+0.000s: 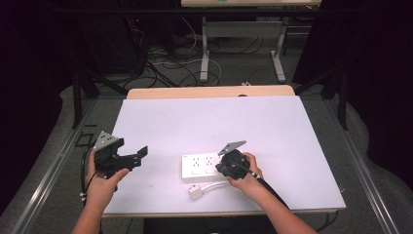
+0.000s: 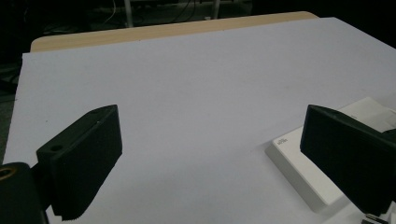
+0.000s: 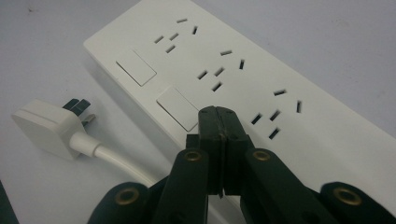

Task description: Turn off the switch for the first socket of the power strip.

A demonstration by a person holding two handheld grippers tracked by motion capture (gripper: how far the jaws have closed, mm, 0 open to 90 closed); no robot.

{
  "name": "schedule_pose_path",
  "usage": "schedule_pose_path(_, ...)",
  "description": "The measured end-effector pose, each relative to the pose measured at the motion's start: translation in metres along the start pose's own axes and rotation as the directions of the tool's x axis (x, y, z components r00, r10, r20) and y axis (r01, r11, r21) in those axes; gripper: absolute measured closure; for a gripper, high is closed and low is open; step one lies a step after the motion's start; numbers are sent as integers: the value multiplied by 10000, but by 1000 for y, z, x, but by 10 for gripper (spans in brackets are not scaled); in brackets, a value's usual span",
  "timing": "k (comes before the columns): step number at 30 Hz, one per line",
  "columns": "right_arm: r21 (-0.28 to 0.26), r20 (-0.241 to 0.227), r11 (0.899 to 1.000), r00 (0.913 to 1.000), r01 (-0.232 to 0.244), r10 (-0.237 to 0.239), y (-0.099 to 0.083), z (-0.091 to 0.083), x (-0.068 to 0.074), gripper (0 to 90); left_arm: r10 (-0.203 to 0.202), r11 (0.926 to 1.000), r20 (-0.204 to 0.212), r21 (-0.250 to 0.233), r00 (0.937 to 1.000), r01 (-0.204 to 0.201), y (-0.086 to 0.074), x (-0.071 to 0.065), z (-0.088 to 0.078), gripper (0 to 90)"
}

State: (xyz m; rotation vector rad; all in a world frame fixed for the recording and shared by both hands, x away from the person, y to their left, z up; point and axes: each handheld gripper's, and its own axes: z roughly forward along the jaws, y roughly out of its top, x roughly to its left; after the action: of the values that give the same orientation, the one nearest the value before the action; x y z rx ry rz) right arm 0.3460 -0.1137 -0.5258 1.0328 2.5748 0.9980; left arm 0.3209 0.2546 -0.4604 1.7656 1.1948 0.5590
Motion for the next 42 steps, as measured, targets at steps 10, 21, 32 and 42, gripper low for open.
schedule_pose_path(10,148,-53,9999,10000,-18,19,0,-1,0,900,1,10000,4,30,10000,-1,0,0,0,54)
schedule_pose_path(21,2,-11,10000,10000,-67,67,0,0,1,900,11,10000,5,50,10000,-11,0,0,1,55)
schedule_pose_path(32,-64,-73,10000,10000,13,-14,-2,3,0,900,1,10000,4,41,10000,-1,0,0,1,55)
schedule_pose_path(42,-79,-39,10000,10000,58,-58,-2,3,0,900,16,10000,12,64,10000,-16,-1,0,1,55)
